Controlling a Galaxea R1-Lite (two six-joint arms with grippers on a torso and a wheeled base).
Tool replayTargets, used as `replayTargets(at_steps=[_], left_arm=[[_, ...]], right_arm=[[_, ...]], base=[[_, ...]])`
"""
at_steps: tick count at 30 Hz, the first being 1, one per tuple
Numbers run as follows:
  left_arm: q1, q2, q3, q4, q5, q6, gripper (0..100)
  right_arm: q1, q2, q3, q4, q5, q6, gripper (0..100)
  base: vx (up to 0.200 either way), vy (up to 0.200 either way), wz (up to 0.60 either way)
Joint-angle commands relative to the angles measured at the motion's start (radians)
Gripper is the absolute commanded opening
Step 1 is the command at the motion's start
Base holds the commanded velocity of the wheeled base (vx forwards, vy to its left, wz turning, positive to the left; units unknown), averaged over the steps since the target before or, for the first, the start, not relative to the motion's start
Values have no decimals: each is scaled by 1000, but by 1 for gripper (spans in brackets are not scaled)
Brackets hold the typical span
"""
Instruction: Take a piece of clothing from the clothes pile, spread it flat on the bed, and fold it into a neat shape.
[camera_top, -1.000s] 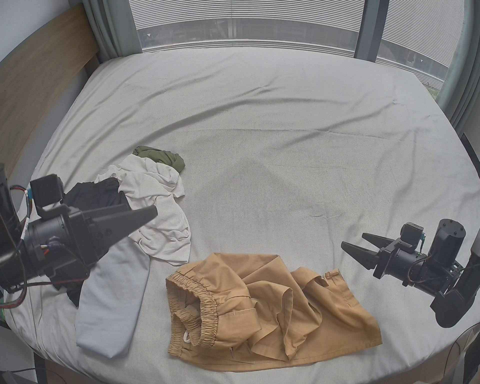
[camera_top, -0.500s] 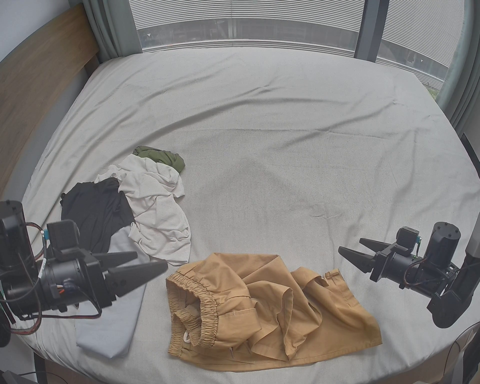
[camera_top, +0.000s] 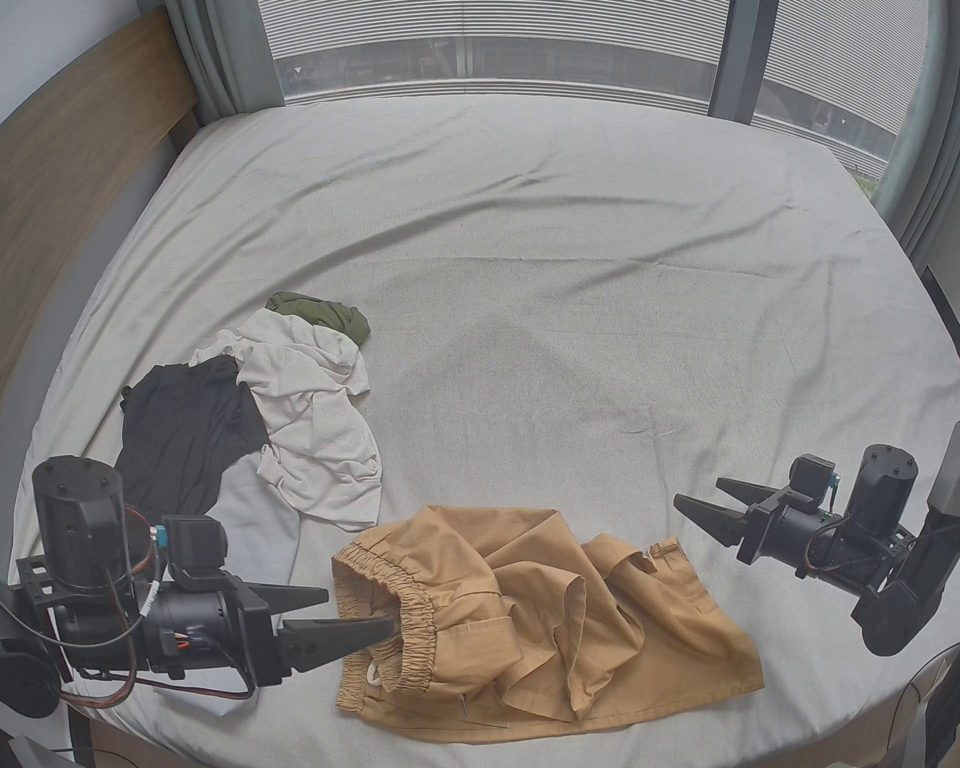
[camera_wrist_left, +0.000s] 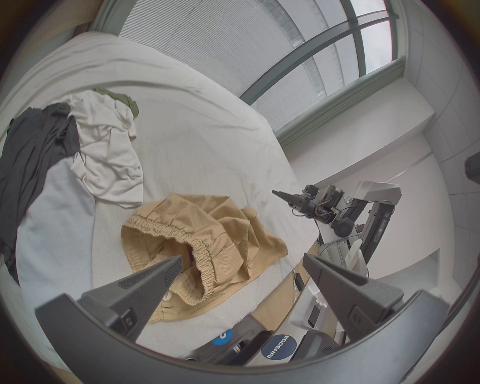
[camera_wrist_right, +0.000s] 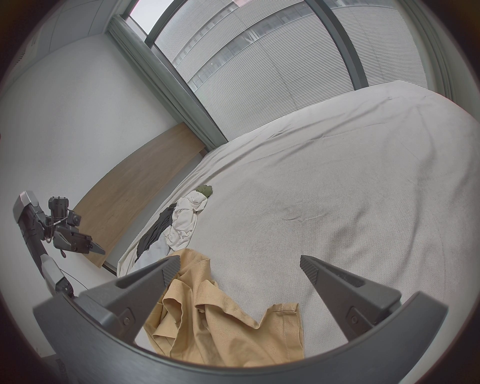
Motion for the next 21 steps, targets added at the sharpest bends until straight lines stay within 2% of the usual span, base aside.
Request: replayTargets(at_steps=[1,11,21], left_arm=[[-24,103,-4,-3,3,-7,100],[-41,202,-12,-92,27,-41,100],[-47,290,-44,-97,27,-55,100]], right_arm=[[-1,2,0,0,1,1,100],[-7,0,-1,0,1,3,100],[-13,-7,-7,0,2,4,100]], base=[[0,0,0],[0,0,0],[0,0,0]])
